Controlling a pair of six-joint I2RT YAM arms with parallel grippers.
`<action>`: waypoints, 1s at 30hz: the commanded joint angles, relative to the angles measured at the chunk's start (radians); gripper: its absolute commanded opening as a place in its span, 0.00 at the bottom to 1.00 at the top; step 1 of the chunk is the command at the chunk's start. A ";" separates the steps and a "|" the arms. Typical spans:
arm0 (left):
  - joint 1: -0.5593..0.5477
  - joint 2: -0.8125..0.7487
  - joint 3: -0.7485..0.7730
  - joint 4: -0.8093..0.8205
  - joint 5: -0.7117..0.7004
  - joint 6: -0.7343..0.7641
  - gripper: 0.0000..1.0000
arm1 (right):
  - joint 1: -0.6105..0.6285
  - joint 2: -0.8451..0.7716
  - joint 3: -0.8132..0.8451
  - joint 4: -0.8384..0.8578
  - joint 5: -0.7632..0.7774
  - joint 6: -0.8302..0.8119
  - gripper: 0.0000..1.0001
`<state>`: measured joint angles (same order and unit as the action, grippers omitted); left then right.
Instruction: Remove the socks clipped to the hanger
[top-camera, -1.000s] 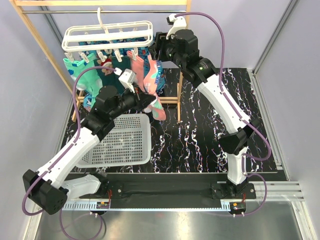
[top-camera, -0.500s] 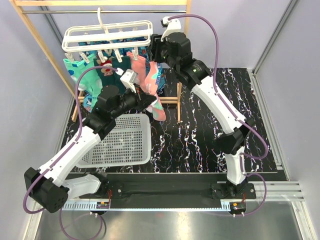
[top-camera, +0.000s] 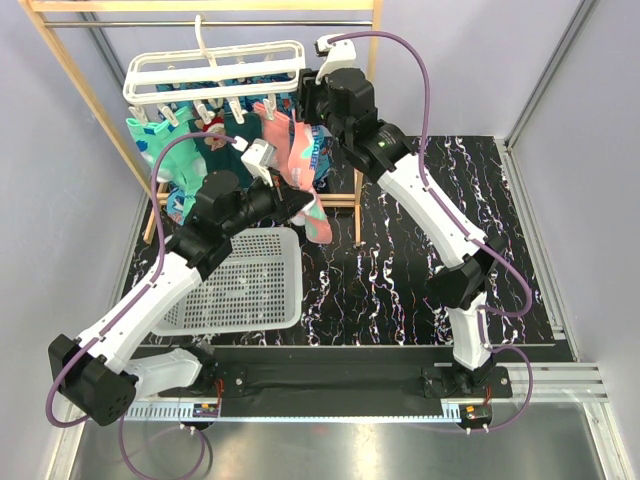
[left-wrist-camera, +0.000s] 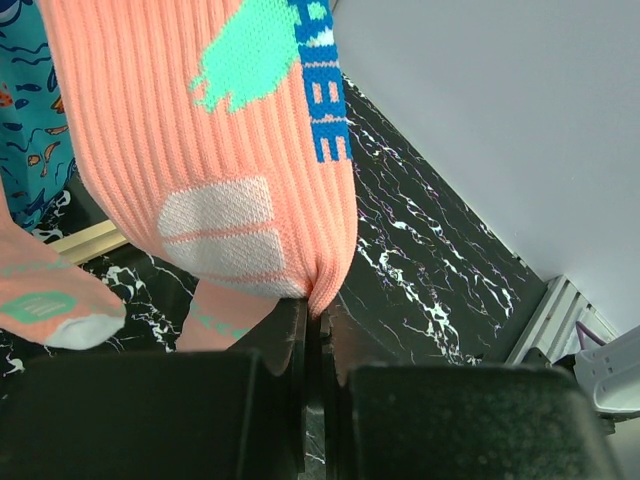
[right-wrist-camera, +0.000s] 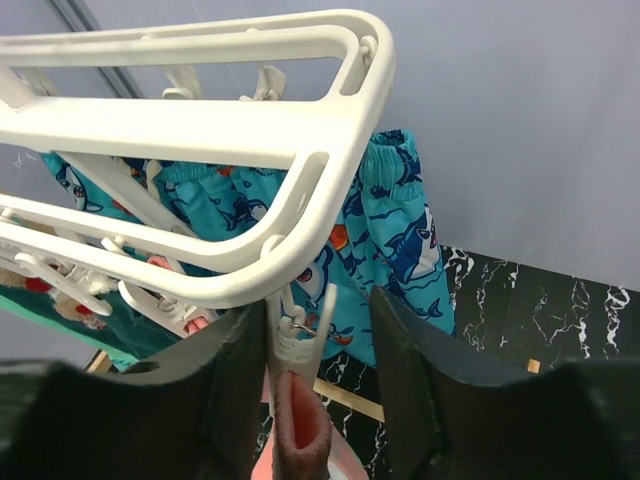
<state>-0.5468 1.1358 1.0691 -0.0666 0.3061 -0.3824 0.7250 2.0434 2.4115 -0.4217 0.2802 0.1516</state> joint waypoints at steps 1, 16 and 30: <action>-0.007 0.001 0.019 0.048 -0.009 -0.001 0.00 | 0.013 -0.028 0.008 0.073 0.051 -0.017 0.49; -0.010 -0.005 0.011 0.040 -0.030 -0.013 0.00 | 0.025 -0.032 0.021 0.074 0.066 -0.024 0.39; -0.012 -0.001 0.014 0.044 -0.025 -0.030 0.00 | 0.027 -0.031 0.020 0.124 0.131 -0.023 0.00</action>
<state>-0.5529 1.1358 1.0691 -0.0738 0.2909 -0.4011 0.7425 2.0434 2.4100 -0.3687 0.3622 0.1303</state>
